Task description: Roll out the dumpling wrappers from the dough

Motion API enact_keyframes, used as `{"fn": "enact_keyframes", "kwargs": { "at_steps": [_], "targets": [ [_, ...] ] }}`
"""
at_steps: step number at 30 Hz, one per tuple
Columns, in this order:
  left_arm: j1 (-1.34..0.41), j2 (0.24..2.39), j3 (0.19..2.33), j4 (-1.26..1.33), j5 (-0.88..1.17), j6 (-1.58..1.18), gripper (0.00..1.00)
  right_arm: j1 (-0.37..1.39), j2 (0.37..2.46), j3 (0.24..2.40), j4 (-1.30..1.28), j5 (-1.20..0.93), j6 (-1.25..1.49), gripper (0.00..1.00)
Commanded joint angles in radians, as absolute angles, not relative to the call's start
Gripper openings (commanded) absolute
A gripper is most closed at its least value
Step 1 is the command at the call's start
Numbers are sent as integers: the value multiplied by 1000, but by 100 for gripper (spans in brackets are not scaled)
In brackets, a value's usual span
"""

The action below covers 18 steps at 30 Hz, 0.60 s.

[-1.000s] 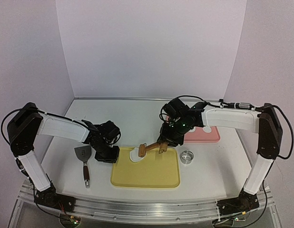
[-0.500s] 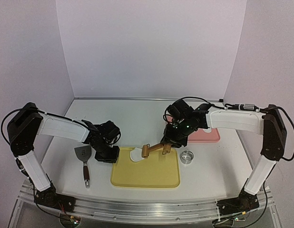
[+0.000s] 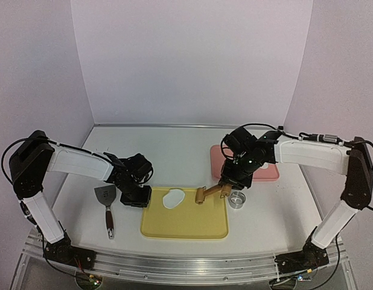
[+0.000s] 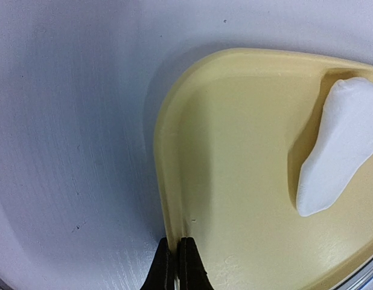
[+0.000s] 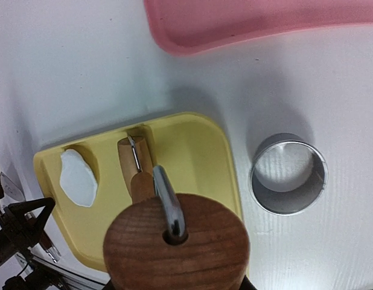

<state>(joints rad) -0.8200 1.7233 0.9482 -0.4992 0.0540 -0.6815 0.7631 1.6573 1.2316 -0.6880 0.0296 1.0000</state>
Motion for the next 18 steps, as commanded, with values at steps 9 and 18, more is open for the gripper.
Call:
{"fn": "enact_keyframes", "kwargs": {
  "at_steps": [9, 18],
  "targets": [
    [-825, 1783, 963, -555, 35, -663, 0, 793, 1621, 1406, -1066, 54, 834, 0],
    [-825, 1787, 976, -551, 38, -667, 0, 864, 1705, 1584, -1011, -58, 810, 0]
  ]
}}
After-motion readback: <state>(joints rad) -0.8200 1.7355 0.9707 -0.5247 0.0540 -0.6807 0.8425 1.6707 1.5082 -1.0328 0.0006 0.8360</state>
